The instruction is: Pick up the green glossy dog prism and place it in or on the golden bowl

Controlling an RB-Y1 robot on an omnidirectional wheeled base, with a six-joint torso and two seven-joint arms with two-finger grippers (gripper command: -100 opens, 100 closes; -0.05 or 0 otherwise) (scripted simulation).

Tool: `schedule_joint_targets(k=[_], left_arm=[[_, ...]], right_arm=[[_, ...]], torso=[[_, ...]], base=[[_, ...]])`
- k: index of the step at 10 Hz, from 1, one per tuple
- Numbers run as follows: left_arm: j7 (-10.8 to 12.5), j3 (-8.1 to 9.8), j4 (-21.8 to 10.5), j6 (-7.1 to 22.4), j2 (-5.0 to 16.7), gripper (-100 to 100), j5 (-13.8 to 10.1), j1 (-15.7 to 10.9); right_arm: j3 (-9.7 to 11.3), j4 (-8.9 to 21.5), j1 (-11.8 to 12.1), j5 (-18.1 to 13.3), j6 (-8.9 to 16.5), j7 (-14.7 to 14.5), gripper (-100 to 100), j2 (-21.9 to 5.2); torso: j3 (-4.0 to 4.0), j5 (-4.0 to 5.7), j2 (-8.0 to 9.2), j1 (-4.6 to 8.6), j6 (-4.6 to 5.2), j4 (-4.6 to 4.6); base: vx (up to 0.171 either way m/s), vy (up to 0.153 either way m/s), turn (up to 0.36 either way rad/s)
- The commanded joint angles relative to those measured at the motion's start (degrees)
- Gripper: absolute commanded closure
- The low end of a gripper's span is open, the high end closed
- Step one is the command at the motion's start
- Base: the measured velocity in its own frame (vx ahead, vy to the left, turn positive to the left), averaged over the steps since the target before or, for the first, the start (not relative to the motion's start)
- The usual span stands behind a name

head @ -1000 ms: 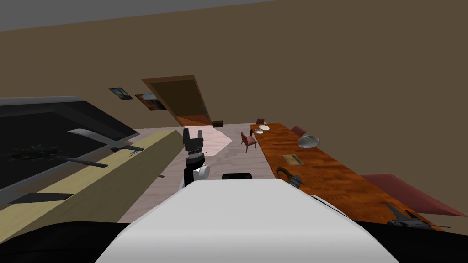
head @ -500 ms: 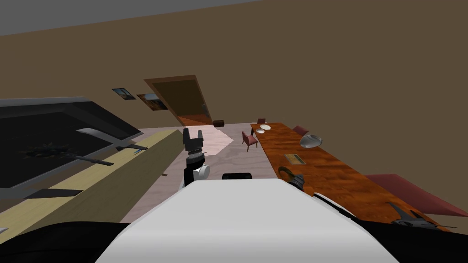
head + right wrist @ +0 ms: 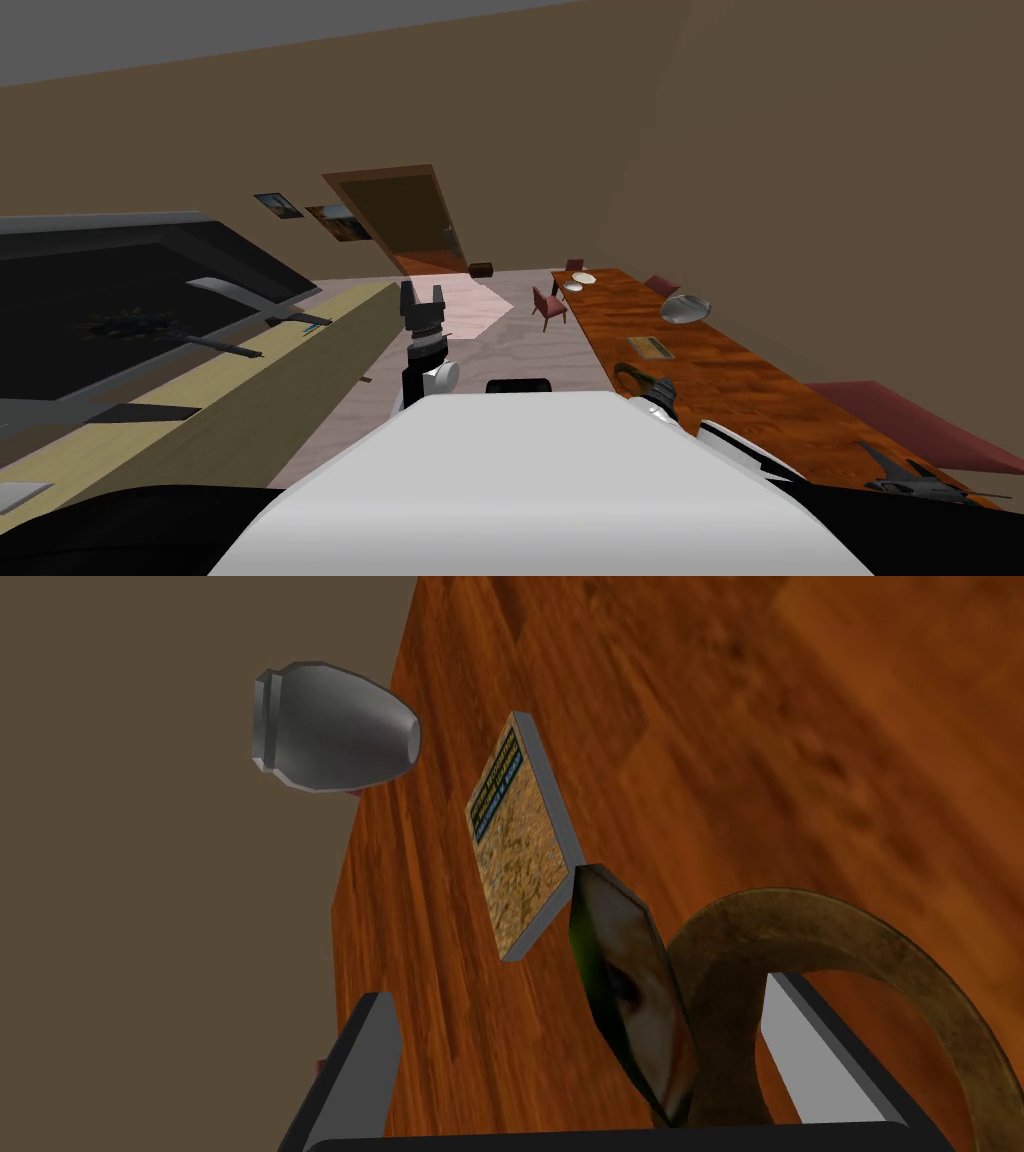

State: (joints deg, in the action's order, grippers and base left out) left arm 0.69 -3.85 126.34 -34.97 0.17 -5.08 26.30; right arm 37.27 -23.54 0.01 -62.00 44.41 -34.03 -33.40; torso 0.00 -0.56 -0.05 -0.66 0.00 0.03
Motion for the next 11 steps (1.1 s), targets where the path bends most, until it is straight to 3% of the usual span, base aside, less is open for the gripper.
schedule_joint_targets(k=[1,5,6,11], left_arm=[[0.0,0.0,0.0,0.0,0.0,0,0.0,0.0],[0.0,0.0,0.0,0.0,0.0,0,0.0,0.0],[0.0,0.01,0.0,0.0,0.0,0,0.0,0.0],[0.0,0.01,0.0,0.0,0.0,0,0.0,0.0]], right_arm=[[-0.2,0.6,-0.6,0.4,-2.1,0.6,-100,-1.5],[-0.1,1.7,-1.2,0.3,-3.4,1.5,-100,-2.2],[-0.2,1.5,-1.2,0.4,-3.4,1.3,0,-2.2],[-0.2,1.5,-1.2,0.4,-3.4,1.3,0,-2.2]], torso=[[0.0,0.0,0.0,0.0,0.0,0.0],[-0.02,0.03,-0.03,0.14,0.01,-0.01],[-0.03,0.05,-0.06,0.22,0.01,-0.01],[-0.06,0.06,-0.1,0.29,0.01,-0.02]], base=[[-0.03,0.07,0.013],[-0.016,0.037,0.007],[0.0,0.0,0.0],[0.0,0.0,0.0]])
